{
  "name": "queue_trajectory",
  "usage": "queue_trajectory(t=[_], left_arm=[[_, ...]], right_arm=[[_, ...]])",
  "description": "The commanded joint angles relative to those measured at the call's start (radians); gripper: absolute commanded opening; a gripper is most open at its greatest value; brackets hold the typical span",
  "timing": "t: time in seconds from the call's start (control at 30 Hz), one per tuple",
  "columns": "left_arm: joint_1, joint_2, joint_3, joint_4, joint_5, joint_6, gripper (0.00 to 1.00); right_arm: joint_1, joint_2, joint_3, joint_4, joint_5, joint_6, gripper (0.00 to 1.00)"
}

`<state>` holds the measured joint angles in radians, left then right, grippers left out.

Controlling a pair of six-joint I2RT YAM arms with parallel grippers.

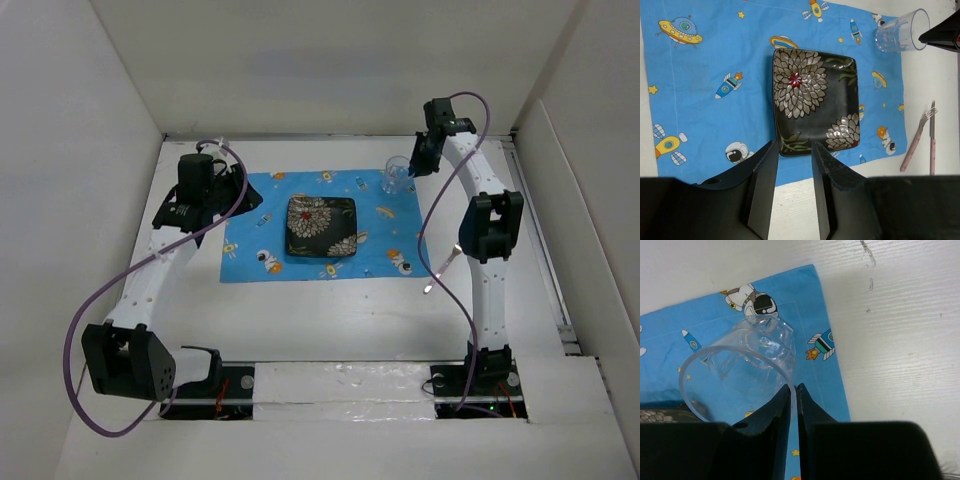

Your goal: Set the dinner table for one person

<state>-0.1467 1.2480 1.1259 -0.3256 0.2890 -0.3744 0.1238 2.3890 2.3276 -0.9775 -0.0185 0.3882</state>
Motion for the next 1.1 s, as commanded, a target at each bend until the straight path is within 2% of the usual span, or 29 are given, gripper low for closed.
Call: queue_trajectory(t=[0.0, 0.07, 0.17, 0.33, 0.4, 0.43, 0.47, 0.5, 0.53, 0.57, 0.6, 0.63, 0.67, 0.73, 0.8, 0.83, 0.9, 0.97, 1.0, 1.07], left_arm=[[-0.002, 0.004, 0.040, 0.033, 0.016, 0.014, 0.30], [-0.002, 0.007, 0.041, 0.037, 0.016, 0.012, 0.30], [-0.002, 0.014, 0.043, 0.040, 0.016, 0.008, 0.30], [-0.002, 0.027, 0.046, 0.049, 0.039, -0.001, 0.30], [-0.002, 0.031, 0.048, 0.056, 0.051, -0.004, 0.30], [-0.002, 0.031, 0.046, 0.056, 0.053, -0.008, 0.30], [-0.002, 0.033, 0.046, 0.059, 0.055, -0.009, 0.30], [-0.002, 0.033, 0.043, 0.059, 0.064, -0.009, 0.26], [-0.002, 0.034, 0.038, 0.060, 0.067, -0.006, 0.22], [-0.002, 0.034, 0.034, 0.065, 0.068, -0.008, 0.16], [-0.002, 0.033, 0.028, 0.066, 0.076, -0.009, 0.01], [-0.002, 0.033, 0.020, 0.071, 0.075, -0.011, 0.00], [-0.002, 0.034, 0.017, 0.072, 0.078, -0.011, 0.00], [-0.002, 0.039, 0.009, 0.076, 0.085, -0.012, 0.00], [-0.002, 0.044, 0.009, 0.076, 0.090, -0.012, 0.00], [-0.002, 0.045, 0.012, 0.076, 0.088, -0.012, 0.00], [-0.002, 0.053, 0.020, 0.069, 0.087, -0.008, 0.00], [-0.002, 0.056, 0.026, 0.066, 0.085, -0.008, 0.04], [-0.002, 0.056, 0.026, 0.066, 0.085, -0.008, 0.04], [-0.002, 0.053, 0.009, 0.080, 0.104, -0.017, 0.08]], right_arm=[[0.004, -0.030, 0.004, 0.034, -0.003, 0.021, 0.23], [0.004, -0.042, -0.004, 0.062, -0.026, 0.029, 0.35], [0.004, -0.077, -0.005, 0.098, -0.070, 0.041, 0.41], [-0.032, -0.180, -0.042, 0.169, -0.167, 0.066, 0.43], [-0.058, -0.241, -0.126, 0.206, -0.187, 0.066, 0.44], [-0.058, -0.329, -0.172, 0.244, -0.179, 0.064, 0.41], [-0.070, -0.385, -0.232, 0.275, -0.154, 0.066, 0.22], [-0.079, -0.449, -0.392, 0.316, -0.134, 0.067, 0.10], [-0.079, -0.515, -0.484, 0.404, -0.115, 0.072, 0.00], [-0.091, -0.651, -0.578, 0.448, -0.072, 0.071, 0.00], [-0.107, -0.713, -0.671, 0.486, -0.067, 0.074, 0.00], [-0.116, -0.772, -0.836, 0.520, -0.066, 0.078, 0.00], [-0.127, -0.865, -0.905, 0.516, -0.048, 0.083, 0.00], [-0.136, -0.930, -1.075, 0.440, -0.018, 0.089, 0.00], [-0.136, -1.002, -1.177, 0.405, -0.005, 0.094, 0.00], [-0.136, -1.020, -1.226, 0.390, -0.006, 0.104, 0.02], [-0.136, -1.059, -1.342, 0.381, -0.006, 0.123, 0.16], [-0.136, -1.073, -1.425, 0.401, -0.023, 0.132, 0.43], [-0.136, -1.067, -1.426, 0.401, -0.023, 0.132, 0.43], [-0.136, -1.010, -1.432, 0.398, -0.037, 0.100, 0.53]])
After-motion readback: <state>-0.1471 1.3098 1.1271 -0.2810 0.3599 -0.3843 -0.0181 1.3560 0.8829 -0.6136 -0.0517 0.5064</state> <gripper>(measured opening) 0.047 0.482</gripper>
